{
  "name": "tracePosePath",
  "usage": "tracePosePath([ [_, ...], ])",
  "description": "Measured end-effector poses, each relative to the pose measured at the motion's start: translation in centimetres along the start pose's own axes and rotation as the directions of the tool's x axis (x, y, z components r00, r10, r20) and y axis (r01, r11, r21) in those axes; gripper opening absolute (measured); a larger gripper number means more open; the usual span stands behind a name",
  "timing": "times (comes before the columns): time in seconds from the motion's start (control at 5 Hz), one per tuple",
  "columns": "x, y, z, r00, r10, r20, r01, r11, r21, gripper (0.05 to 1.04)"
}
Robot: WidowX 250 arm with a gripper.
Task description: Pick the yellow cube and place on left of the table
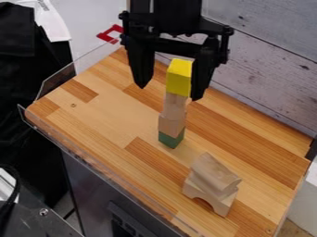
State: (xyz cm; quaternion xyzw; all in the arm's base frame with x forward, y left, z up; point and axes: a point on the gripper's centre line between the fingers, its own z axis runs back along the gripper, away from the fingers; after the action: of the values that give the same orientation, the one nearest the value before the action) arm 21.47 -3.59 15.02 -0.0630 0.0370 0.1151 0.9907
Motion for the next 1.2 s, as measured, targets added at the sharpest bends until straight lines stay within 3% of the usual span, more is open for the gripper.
tracePosePath([
  [0.4,0.7,0.1,-0.7,0.999,-0.024,-0.031,0.025,1.0,0.008,0.999],
  [0.8,2.3,0.3,0.0,0.999,-0.035,0.002,0.035,0.999,0.01,0.999],
  [1.2,3.6,1.1,-0.1,0.999,-0.033,-0.042,0.036,0.997,0.071,0.999],
])
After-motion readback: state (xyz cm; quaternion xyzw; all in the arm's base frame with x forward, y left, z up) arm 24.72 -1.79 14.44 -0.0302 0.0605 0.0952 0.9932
